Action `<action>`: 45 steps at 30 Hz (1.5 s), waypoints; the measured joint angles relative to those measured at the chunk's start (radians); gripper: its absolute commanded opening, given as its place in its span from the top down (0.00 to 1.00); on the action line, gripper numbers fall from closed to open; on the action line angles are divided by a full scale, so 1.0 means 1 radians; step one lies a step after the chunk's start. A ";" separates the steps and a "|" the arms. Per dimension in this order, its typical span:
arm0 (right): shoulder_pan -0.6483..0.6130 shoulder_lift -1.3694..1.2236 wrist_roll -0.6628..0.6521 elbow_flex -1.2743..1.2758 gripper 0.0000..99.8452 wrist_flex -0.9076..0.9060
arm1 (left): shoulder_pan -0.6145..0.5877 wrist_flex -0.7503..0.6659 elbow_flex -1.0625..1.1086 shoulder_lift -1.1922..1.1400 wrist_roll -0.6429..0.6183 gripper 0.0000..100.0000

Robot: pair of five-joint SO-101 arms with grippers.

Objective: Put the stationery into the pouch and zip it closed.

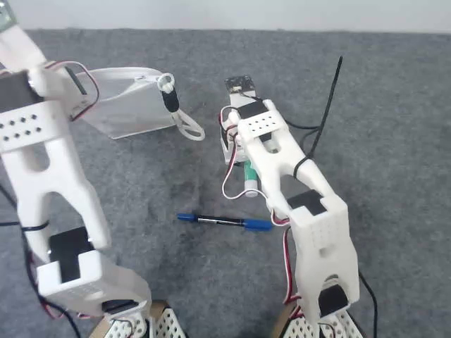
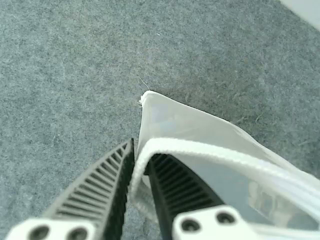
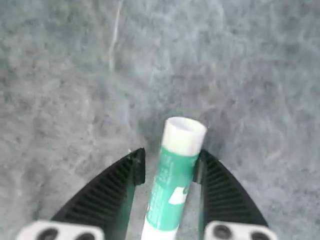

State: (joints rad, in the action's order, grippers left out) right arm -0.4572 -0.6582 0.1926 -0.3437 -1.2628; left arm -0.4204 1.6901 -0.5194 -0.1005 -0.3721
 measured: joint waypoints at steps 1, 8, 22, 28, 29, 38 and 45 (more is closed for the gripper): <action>0.002 -0.011 0.000 -0.011 0.88 -0.003 | 0.000 0.000 0.000 0.000 0.000 0.98; 0.014 -0.041 0.000 -0.038 0.98 -0.005 | 0.000 0.000 0.000 0.000 0.000 0.98; -0.005 0.098 0.000 -0.038 0.99 -0.103 | 0.000 0.000 0.000 0.000 0.000 0.98; -0.044 0.279 -0.002 -0.038 0.99 -0.216 | 0.011 -0.028 0.041 0.015 0.000 0.98; -0.043 0.308 -0.002 -0.038 0.99 -0.233 | 0.020 -0.031 0.048 0.018 0.000 0.98; -0.055 0.476 -0.002 -0.038 0.99 -0.342 | 0.054 -0.031 0.054 0.026 0.000 0.98; -0.103 0.525 -0.002 -0.038 0.99 -0.384 | 0.054 -0.031 0.054 0.026 0.000 0.98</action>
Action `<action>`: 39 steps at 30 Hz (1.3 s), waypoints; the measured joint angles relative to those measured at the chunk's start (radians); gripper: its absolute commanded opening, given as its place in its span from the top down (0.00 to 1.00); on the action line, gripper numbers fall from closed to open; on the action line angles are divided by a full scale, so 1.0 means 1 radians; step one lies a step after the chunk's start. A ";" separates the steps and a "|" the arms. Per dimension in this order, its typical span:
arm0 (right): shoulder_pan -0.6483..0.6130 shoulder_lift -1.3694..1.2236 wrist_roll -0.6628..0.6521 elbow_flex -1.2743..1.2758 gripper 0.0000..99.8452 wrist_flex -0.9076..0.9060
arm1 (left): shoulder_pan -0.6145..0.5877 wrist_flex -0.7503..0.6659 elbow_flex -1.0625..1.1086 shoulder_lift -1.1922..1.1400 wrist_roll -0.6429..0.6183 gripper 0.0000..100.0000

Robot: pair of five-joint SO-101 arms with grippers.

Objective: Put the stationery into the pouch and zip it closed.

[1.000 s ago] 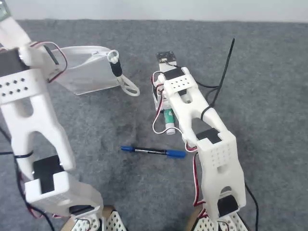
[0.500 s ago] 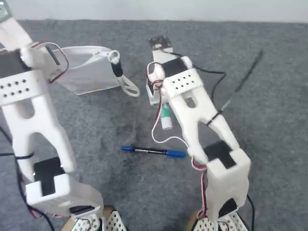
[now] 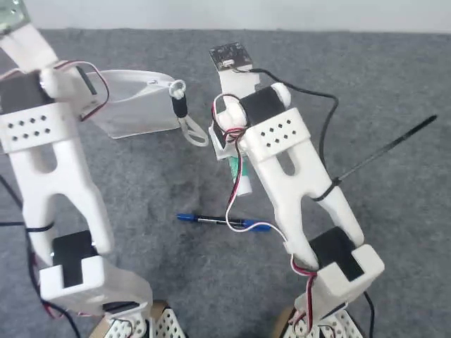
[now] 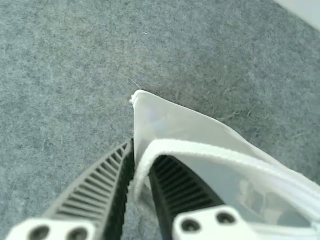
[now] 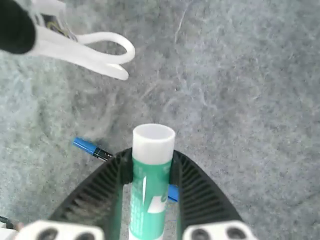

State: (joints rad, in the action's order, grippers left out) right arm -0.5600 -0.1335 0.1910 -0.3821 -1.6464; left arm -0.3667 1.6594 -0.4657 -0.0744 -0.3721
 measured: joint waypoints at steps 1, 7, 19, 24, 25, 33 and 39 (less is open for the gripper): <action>0.000 0.006 0.000 0.000 0.99 -0.002 | 0.000 0.000 0.000 0.000 0.000 0.98; -0.017 0.089 -0.044 0.034 0.99 -0.008 | 0.023 0.000 0.000 0.000 0.000 0.98; -0.069 0.328 -0.081 0.279 0.99 0.087 | 0.058 -0.002 0.000 0.000 0.000 0.98; -0.091 0.519 -0.081 0.477 0.99 0.239 | 0.061 -0.002 0.000 0.000 0.000 0.98; -0.092 0.560 -0.081 0.523 0.99 0.278 | 0.061 -0.002 0.000 0.000 0.000 0.98; -0.137 0.833 -0.081 0.855 0.99 0.559 | 0.061 -0.002 0.000 0.000 0.000 0.98; -0.161 0.967 -0.081 1.068 0.99 0.776 | 0.066 -0.002 0.000 0.000 0.000 0.98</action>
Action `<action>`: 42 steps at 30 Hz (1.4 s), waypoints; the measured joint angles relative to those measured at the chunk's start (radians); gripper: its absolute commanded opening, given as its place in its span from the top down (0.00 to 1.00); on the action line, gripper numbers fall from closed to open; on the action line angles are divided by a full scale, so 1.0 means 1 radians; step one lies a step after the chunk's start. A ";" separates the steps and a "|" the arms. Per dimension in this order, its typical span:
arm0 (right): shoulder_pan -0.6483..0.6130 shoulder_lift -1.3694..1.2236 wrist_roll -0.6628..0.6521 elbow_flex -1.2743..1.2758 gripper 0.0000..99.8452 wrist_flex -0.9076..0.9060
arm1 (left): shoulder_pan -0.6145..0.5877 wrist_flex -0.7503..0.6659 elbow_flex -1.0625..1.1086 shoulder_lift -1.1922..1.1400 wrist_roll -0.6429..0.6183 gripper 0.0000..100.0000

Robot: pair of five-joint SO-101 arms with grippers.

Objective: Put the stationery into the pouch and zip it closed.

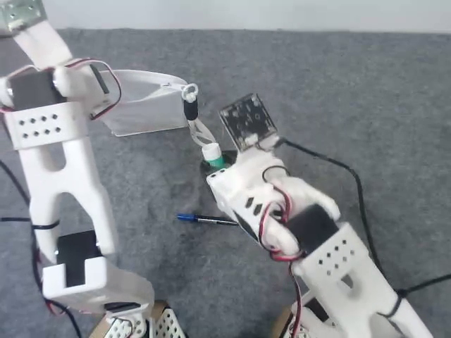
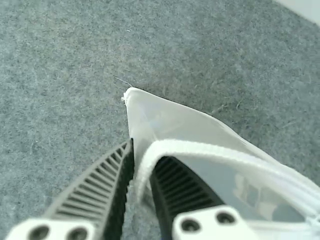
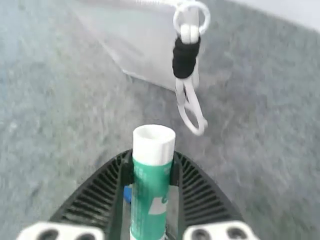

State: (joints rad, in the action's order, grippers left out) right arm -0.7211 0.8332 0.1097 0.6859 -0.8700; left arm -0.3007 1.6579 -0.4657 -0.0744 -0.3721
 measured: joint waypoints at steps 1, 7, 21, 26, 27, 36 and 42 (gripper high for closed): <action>0.000 0.018 0.000 0.037 0.99 0.046 | 0.005 0.000 0.000 0.000 0.000 0.98; 0.000 0.098 0.000 0.249 0.99 0.347 | 0.031 0.000 0.031 0.009 0.000 0.98; 0.000 0.121 0.000 0.399 0.99 0.767 | 0.034 0.000 0.038 0.008 0.000 0.98; 0.000 0.121 0.000 0.399 0.99 0.947 | 0.034 0.000 0.040 0.008 0.000 0.98; 0.000 0.121 -0.003 0.399 0.99 0.996 | 0.034 0.000 0.040 0.008 0.000 0.98; 0.000 -0.068 -0.003 0.224 0.99 1.166 | 0.034 0.000 0.040 0.008 0.000 0.98; 0.000 -0.321 -0.003 0.029 0.99 1.168 | 0.034 0.000 0.040 0.008 0.000 0.98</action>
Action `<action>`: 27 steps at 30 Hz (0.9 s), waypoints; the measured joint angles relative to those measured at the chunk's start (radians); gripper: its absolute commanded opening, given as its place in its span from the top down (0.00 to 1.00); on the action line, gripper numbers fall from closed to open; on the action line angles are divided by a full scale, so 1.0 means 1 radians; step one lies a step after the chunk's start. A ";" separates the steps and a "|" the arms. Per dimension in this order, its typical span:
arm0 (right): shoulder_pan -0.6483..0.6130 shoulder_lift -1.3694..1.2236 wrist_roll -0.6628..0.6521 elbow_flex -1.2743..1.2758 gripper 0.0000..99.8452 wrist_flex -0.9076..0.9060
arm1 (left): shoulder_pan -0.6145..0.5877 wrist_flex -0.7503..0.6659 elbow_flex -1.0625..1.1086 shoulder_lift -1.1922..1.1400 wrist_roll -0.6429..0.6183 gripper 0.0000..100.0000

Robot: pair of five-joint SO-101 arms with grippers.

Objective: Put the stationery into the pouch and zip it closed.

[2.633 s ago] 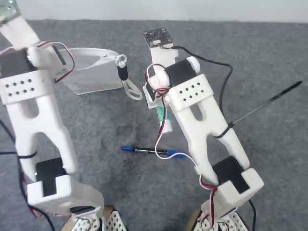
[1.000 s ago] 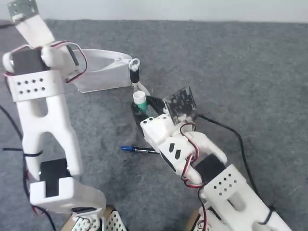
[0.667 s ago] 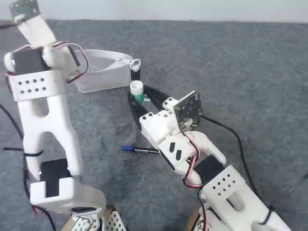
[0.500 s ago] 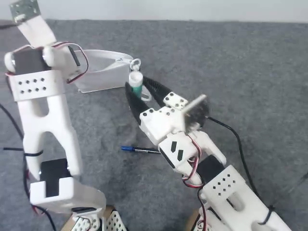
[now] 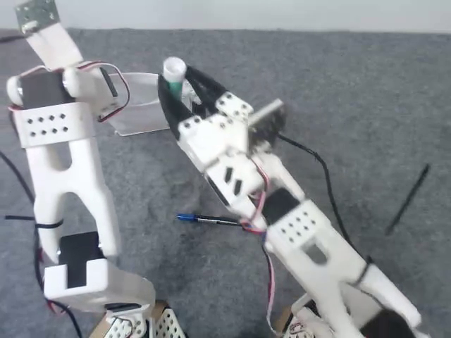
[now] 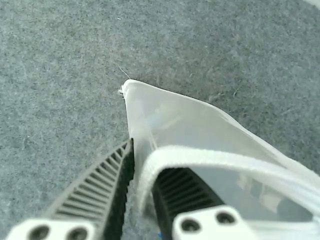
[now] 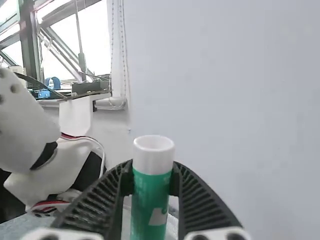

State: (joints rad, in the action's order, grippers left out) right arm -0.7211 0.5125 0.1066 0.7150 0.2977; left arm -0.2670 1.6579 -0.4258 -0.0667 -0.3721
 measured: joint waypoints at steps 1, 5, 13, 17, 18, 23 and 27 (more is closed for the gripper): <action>0.000 -0.035 0.000 -0.035 0.99 0.000 | 0.000 0.000 0.000 0.000 0.000 0.98; 0.000 -0.164 0.000 -0.161 0.99 0.000 | 0.000 0.000 0.000 0.000 0.000 0.98; 0.002 -0.353 0.000 -0.275 0.99 0.054 | 0.000 0.000 0.000 0.000 0.000 0.98; 0.025 -0.450 0.000 -0.276 0.99 0.163 | 0.000 0.000 0.000 0.000 0.000 0.98; 0.026 -0.465 0.000 -0.276 0.99 0.186 | 0.002 0.000 0.000 0.000 0.000 0.98; 0.026 -0.479 -0.014 -0.204 0.99 0.272 | 0.002 0.000 0.000 0.000 0.000 0.98; 0.015 -0.476 -0.163 -0.114 0.99 0.301 | 0.003 0.000 0.002 0.000 0.000 0.98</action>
State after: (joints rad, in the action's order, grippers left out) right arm -0.7058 0.0368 -0.0560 0.6015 0.5984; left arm -0.2639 1.6579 -0.4242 -0.0667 -0.3721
